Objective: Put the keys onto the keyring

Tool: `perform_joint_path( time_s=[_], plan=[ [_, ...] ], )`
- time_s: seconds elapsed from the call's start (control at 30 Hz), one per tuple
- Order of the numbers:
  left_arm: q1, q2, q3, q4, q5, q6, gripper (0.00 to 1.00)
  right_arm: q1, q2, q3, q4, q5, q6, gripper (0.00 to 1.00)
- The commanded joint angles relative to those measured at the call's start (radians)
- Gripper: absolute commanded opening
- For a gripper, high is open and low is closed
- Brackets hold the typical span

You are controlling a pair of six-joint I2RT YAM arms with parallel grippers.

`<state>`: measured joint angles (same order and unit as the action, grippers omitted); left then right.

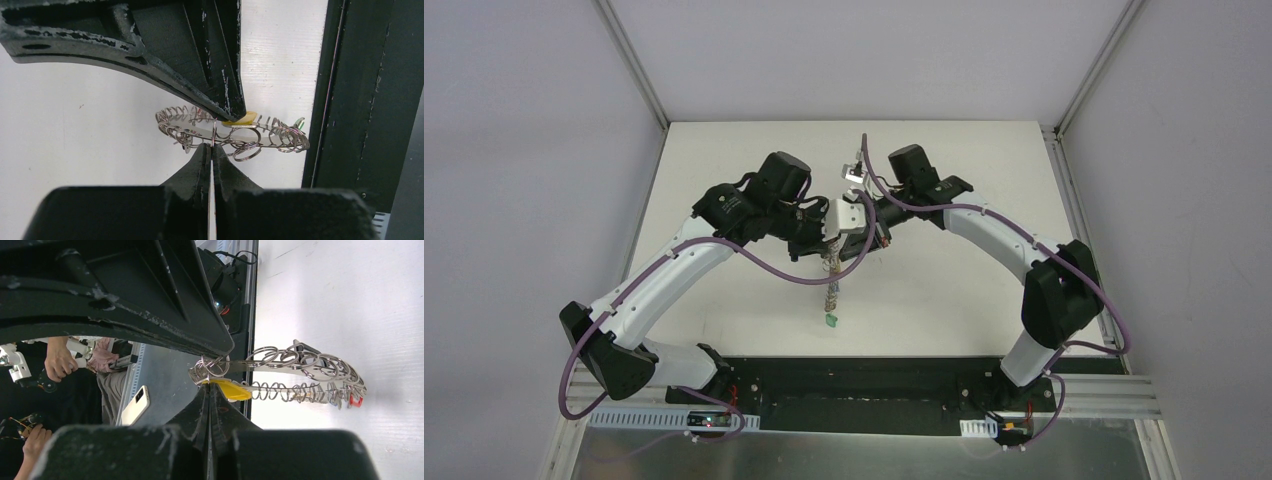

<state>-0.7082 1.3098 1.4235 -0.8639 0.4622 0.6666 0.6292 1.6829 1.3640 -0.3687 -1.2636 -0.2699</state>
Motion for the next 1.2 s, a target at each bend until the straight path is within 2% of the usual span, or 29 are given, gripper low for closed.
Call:
perform_joint_path(
  time_s=[0.0, 0.8, 1.17],
  plan=[
    [-0.013, -0.013, -0.003, 0.04, 0.005, -0.016, 0.0, 0.006, 0.009, 0.029, 0.048, -0.012, 0.036, 0.0],
    [-0.016, -0.023, -0.003, 0.022, 0.002, -0.004, 0.0, -0.006, 0.042, 0.045, 0.061, 0.035, 0.1, 0.0],
    [-0.016, -0.025, -0.008, 0.025, 0.015, -0.008, 0.0, -0.011, 0.046, 0.047, 0.061, -0.001, 0.092, 0.0]
  ],
)
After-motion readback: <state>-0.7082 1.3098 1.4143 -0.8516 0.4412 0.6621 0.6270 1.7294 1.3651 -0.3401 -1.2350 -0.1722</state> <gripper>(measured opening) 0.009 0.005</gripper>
